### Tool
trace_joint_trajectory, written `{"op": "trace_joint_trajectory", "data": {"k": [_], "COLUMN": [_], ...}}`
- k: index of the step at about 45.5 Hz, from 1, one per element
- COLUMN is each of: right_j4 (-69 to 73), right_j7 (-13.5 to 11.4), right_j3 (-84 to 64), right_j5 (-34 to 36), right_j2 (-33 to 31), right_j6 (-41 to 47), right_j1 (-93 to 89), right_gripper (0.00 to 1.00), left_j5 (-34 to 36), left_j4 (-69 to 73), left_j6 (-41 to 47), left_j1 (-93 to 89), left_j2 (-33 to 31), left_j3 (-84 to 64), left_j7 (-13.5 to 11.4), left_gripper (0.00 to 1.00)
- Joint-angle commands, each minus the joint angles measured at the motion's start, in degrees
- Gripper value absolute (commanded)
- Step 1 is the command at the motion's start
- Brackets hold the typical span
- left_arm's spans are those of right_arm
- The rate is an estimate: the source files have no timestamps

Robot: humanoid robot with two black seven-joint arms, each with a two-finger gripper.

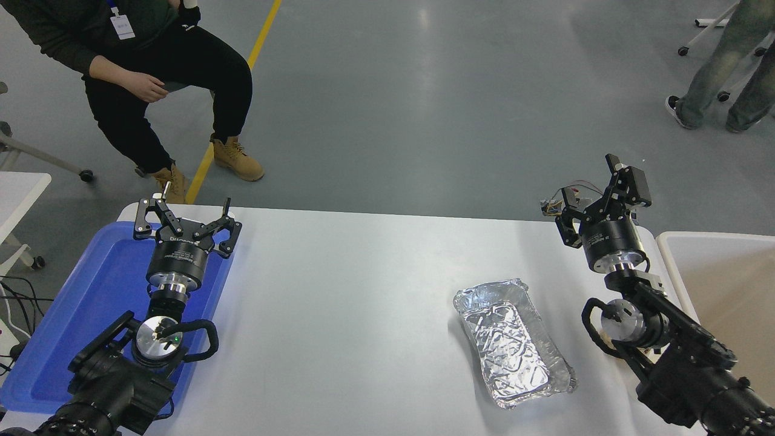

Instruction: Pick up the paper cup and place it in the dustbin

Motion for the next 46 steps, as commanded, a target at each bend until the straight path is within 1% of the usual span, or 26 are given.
{"op": "trace_joint_trajectory", "data": {"k": [1,46], "right_j4": [0.0,-0.7], "right_j7": [0.0,-0.1], "right_j3": [0.1,-0.1], "right_j5": [0.0,0.0], "right_j2": [-0.1,-1.1], "right_j6": [0.0,0.1], "right_j1": [0.0,1.7], "right_gripper": [1.00,1.00], "left_j5": [0.0,0.0], "left_j4": [0.0,0.0], "left_j6": [0.0,0.0], "left_j1": [0.0,0.0], "left_j2": [0.0,0.0], "left_j3": [-0.1,0.0], "left_j7": [0.1,0.1], "left_gripper": [1.00,1.00]}}
